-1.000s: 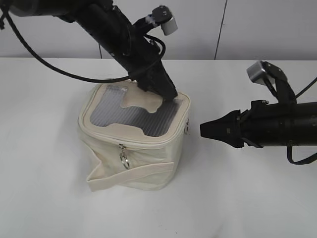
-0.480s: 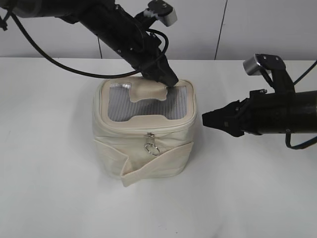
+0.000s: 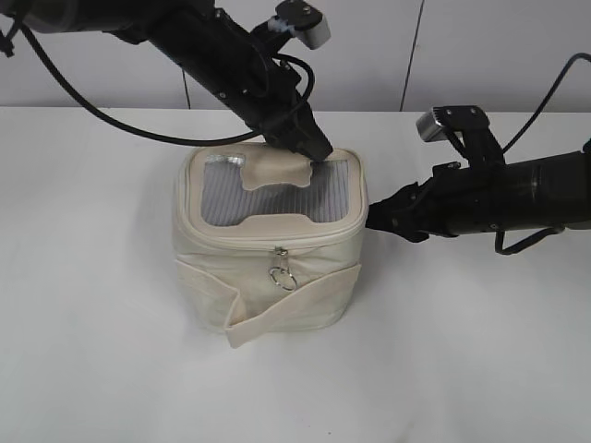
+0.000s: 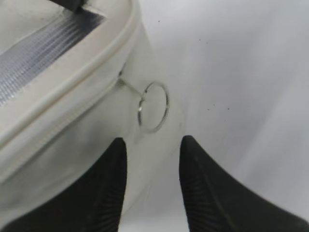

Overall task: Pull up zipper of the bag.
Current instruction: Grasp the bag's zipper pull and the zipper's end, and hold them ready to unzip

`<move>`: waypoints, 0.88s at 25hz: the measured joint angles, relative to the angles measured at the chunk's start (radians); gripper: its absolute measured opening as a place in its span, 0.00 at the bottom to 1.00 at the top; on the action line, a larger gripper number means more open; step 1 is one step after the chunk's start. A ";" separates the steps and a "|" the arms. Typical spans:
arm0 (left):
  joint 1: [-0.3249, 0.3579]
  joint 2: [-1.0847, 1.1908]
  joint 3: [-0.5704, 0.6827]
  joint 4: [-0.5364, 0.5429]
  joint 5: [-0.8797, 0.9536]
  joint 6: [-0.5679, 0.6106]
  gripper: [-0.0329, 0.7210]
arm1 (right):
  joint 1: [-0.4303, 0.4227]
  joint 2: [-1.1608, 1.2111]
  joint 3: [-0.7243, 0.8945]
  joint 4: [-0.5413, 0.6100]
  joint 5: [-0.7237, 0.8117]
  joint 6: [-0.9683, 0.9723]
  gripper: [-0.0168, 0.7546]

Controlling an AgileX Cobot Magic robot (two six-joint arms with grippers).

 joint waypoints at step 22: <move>0.000 0.000 0.000 0.001 -0.004 0.000 0.10 | 0.035 0.052 -0.081 0.000 -0.002 -0.056 0.41</move>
